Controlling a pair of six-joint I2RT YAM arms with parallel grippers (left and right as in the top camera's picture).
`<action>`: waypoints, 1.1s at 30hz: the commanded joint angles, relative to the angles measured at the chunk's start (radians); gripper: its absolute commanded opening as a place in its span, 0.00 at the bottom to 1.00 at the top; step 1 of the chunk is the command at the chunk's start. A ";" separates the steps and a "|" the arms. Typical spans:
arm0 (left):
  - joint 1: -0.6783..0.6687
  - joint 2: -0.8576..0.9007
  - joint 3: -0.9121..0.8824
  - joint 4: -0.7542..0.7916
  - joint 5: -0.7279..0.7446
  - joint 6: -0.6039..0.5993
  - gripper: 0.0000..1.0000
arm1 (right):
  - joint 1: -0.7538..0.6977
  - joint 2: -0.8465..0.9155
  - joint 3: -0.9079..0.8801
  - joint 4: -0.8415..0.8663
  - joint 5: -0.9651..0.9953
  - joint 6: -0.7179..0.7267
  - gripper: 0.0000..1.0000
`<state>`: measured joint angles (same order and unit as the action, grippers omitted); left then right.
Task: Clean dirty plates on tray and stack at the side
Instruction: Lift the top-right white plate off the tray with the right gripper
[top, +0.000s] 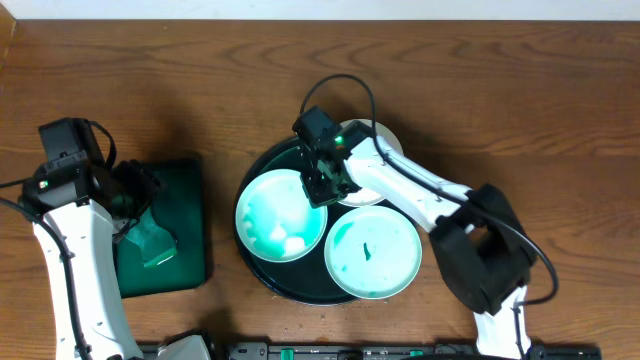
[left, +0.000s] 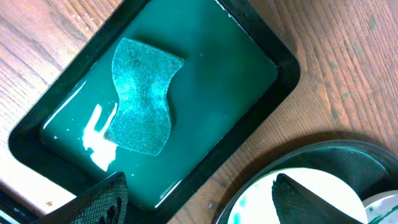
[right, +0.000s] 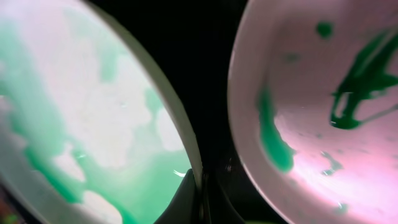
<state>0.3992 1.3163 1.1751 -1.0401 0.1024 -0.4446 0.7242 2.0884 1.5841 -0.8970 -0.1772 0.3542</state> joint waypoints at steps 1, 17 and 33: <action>0.003 -0.003 0.022 -0.003 0.003 0.002 0.75 | 0.011 -0.074 0.027 -0.006 0.051 -0.023 0.01; 0.003 -0.003 0.022 -0.003 0.003 0.002 0.75 | 0.011 -0.136 0.058 -0.060 0.316 -0.057 0.01; 0.003 -0.003 0.022 -0.003 0.002 0.006 0.75 | 0.119 -0.136 0.224 -0.134 0.653 -0.253 0.01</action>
<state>0.3992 1.3163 1.1751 -1.0401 0.1024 -0.4446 0.8005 1.9827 1.7840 -1.0279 0.3473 0.1776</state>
